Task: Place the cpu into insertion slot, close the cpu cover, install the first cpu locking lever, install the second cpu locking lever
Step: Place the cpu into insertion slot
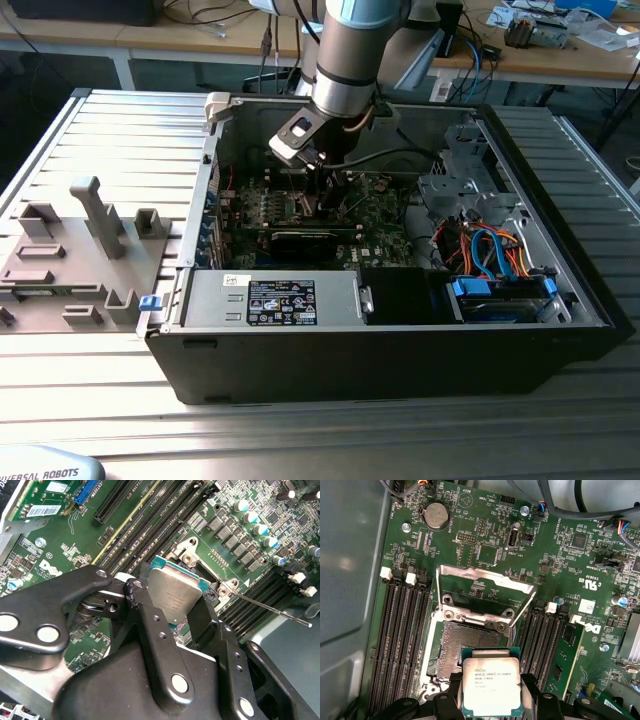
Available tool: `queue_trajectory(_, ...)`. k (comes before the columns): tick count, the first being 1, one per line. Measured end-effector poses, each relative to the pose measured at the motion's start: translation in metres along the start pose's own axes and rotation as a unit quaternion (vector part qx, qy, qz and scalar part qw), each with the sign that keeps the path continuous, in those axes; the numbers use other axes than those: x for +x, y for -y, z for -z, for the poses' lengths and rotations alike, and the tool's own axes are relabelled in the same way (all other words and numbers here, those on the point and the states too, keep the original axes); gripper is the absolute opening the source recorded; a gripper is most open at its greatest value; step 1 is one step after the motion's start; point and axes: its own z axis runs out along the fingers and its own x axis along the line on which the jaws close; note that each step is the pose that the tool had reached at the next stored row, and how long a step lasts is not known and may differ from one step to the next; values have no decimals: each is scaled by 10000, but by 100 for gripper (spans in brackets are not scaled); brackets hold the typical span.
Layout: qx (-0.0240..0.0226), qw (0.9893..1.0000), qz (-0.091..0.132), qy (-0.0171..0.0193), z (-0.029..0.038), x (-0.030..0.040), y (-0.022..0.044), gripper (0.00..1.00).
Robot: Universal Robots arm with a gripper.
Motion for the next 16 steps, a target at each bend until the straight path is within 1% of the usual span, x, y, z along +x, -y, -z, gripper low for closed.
queue_trajectory(2,1,10000,-1,7,-21,0,-2,55)
queue_trajectory(16,2,10000,-21,5,-26,0,-3,55)
